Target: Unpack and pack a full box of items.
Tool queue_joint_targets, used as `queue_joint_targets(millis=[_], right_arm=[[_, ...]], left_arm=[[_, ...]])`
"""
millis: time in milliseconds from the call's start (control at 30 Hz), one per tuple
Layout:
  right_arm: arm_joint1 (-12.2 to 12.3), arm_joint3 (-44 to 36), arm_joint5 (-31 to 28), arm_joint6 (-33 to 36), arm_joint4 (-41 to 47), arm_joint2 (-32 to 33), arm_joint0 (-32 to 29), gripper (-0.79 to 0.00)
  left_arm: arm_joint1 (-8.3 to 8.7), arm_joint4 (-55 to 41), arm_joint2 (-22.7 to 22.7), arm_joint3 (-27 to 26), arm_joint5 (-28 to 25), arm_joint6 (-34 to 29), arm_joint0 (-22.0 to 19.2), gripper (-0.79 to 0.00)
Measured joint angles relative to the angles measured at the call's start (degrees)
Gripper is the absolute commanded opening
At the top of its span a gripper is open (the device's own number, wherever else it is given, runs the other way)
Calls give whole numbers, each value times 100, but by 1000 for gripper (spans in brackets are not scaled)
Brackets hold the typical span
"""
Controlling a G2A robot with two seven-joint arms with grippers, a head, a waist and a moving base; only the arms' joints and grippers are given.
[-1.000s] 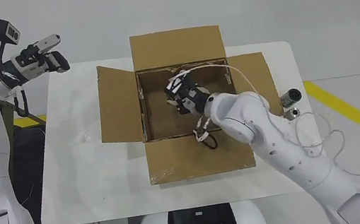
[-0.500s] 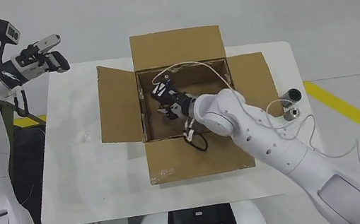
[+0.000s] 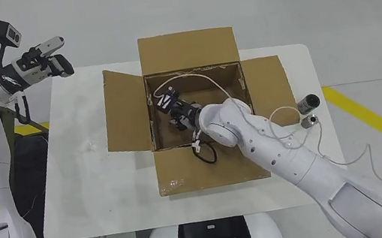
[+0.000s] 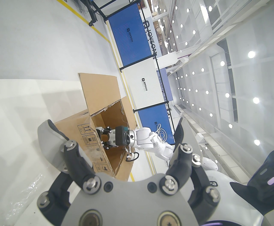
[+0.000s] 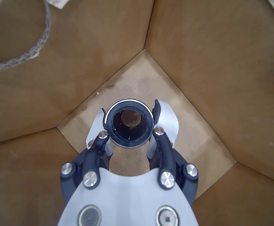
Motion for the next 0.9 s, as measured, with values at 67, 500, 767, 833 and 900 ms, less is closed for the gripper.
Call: queue_joint_targets(millis=[67, 500, 767, 833, 900], right_arm=[[-18, 40, -32, 56, -10, 6, 7, -462], [-86, 159, -130, 259, 19, 208, 50, -114], [87, -467, -287, 369, -43, 763, -207, -120], [176, -842, -356, 416, -120, 984, -394, -111], [255, -1178, -402, 446, -221, 1180, -584, -95]], left_arm=[[0, 0, 0, 0, 0, 0, 0, 0], [0, 0, 0, 0, 0, 0, 0, 0], [0, 0, 0, 0, 0, 0, 0, 0], [0, 0, 0, 0, 0, 0, 0, 0], [0, 0, 0, 0, 0, 0, 0, 0]])
